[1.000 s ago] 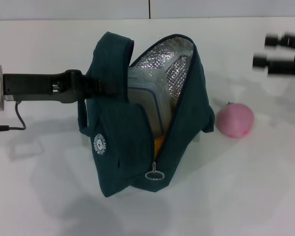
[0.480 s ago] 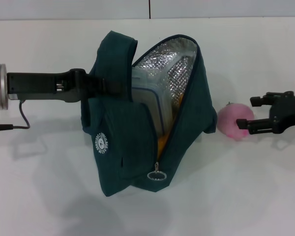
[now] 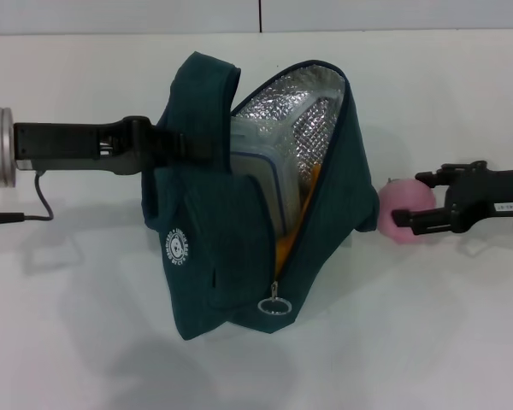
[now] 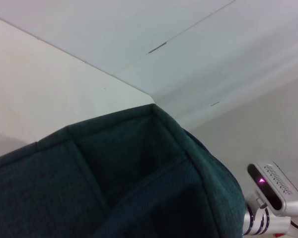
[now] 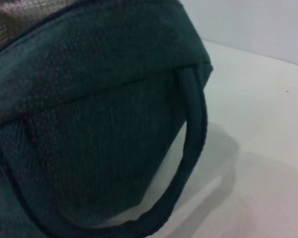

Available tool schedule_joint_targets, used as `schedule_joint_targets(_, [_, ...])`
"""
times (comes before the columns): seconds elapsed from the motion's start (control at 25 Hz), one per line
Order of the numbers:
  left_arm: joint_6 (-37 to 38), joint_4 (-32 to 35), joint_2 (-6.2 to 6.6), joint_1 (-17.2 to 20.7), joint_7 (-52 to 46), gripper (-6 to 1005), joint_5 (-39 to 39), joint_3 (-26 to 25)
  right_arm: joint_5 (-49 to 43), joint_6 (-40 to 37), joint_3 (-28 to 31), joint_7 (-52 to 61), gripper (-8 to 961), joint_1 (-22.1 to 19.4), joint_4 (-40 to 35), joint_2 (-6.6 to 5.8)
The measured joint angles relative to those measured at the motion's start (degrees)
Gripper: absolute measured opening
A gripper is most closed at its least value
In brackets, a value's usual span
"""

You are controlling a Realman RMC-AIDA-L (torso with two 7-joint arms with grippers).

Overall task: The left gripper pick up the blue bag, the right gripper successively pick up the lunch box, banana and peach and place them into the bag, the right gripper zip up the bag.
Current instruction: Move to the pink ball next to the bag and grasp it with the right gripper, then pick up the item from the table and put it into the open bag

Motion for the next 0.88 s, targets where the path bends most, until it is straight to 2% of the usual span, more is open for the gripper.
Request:
schedule_joint_targets(0.2, [-0.11,-0.26,0.26,-0.11,0.0,32,-1.08,0.0,-0.04,0.55,-2.09,-0.17,837,0.56,0.32,0.03])
schedule_joint_targets(0.52, [-0.13,-0.62,0.48,-0.09,0.03,32,-1.46,0.0,0.44,-0.01,-2.2,-0.69,526,-0.13,-0.73,0.12])
schedule_joint_targets(0.64, [-0.13,-0.62,0.47,-0.04,0.05,32,-1.49,0.0,0.75,-0.63,-1.81,-0.05,406,-1.82,-3.71,0.12])
schedule_joint_targets(0.8, [-0.13,-0.62,0.45,0.31,0.12,32,-1.52,0.0,3.05,-0.95,-0.79,2.67,378,-5.21,-9.83,0.03])
schedule_joint_targets(0.88, [-0.13,-0.62,0.44,0.52,0.15,32,-1.52,-0.01,6.34,-1.55,1.58,3.68,363,-7.23,-12.93,-0.02])
